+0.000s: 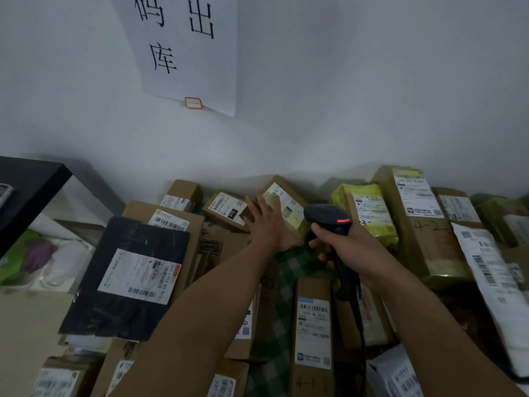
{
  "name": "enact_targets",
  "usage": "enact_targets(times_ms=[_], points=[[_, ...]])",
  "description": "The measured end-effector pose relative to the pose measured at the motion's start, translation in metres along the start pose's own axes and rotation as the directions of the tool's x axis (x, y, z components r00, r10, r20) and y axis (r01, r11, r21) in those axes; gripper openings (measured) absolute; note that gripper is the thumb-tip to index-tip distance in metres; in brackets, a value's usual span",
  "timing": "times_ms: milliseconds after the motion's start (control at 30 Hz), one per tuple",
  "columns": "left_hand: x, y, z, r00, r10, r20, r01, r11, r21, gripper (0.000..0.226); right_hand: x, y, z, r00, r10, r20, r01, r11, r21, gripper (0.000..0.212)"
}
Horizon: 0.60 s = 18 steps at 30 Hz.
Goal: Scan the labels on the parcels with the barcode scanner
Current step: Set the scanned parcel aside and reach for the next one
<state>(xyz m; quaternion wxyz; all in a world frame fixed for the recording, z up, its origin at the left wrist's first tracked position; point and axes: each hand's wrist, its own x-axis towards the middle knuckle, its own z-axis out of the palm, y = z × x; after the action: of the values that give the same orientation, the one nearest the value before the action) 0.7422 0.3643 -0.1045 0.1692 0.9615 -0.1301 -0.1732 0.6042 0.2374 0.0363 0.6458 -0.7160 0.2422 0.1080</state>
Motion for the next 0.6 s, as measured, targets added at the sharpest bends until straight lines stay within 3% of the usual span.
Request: enact_targets(times_ms=[100, 200, 267, 500, 600], points=[[-0.004, -0.004, 0.004, 1.0, -0.01, -0.011, 0.009, 0.999, -0.046, 0.14, -0.002, -0.001, 0.0, 1.0, -0.004, -0.006, 0.004, 1.0, 0.001, 0.012], [-0.009, -0.015, 0.004, 0.981, 0.074, -0.178, -0.091, 0.991, -0.093, 0.128, -0.005, -0.001, 0.0, 1.0, -0.004, -0.011, 0.004, 1.0, 0.003, 0.013], [-0.011, -0.022, -0.004, 0.971, 0.118, -0.21, -0.141, 0.986, -0.094, 0.125, -0.005, -0.001, 0.001, 1.0, -0.001, -0.013, 0.001, 1.0, 0.005, 0.013], [0.006, -0.018, -0.014, 0.996, -0.038, -0.075, 0.018, 0.968, -0.25, 0.126, -0.001, 0.001, 0.001, 1.0, -0.007, -0.011, 0.007, 1.0, -0.008, 0.015], [0.012, -0.016, -0.01, 0.983, -0.142, -0.118, 0.099, 0.945, -0.313, 0.108, 0.001, 0.002, -0.001, 1.0, -0.003, -0.024, 0.002, 1.0, -0.01, 0.014]])
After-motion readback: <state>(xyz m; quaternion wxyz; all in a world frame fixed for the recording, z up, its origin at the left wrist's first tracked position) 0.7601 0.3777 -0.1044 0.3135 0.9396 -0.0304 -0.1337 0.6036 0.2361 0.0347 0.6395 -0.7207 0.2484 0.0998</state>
